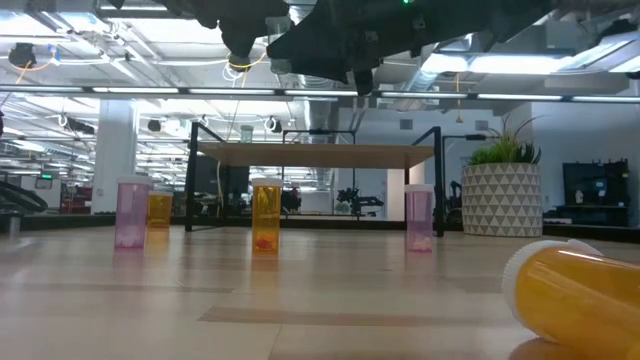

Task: Pick and place medicine bottles onto shelf by color
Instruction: Put the right blue pill bottle on the shelf aligned with the other blue pill bottle

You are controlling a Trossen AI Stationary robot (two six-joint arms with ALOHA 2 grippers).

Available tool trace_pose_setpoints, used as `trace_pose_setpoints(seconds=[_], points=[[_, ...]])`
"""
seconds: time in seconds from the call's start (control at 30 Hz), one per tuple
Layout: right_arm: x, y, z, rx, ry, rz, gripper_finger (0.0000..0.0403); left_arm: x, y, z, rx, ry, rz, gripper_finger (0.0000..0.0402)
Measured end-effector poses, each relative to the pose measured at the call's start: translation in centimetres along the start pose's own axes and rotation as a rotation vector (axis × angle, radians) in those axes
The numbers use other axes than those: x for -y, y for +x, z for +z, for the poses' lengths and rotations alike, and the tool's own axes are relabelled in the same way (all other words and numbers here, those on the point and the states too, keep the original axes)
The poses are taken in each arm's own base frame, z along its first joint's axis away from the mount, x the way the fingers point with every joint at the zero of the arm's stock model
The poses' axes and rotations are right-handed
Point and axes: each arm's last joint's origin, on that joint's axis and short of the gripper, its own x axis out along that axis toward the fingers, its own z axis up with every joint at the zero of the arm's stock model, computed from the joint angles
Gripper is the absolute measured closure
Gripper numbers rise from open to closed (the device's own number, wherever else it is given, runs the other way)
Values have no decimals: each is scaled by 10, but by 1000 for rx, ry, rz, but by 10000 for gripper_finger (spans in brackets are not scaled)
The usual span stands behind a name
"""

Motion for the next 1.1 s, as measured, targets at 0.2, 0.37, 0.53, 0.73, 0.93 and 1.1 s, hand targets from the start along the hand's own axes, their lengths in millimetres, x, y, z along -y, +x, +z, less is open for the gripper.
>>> trace_pose_setpoints(seconds=[0.2, 0.37, 0.53, 0.73, 0.93, 1.1], points=[[0, 0, 0, 0, 4, 0, 280, 0, 0, 0, -2, 0, 0, 304], [-1, 0, 0, 1, 5, 2, 262, 0, 0, 0, -1, 0, 5, 297], [-3, -1, 0, 4, 8, 9, 213, 0, -2, 1, 2, 2, 13, 298], [-5, -2, -2, -15, -1, 8, 156, -4, -20, 8, 22, 5, 110, 300], [-6, -2, -3, -21, -4, 15, 148, -19, -50, 14, 14, 79, 385, 300], [-3, -1, -2, -20, -2, 6, 148, -52, -70, 13, -36, 80, 656, 300]])
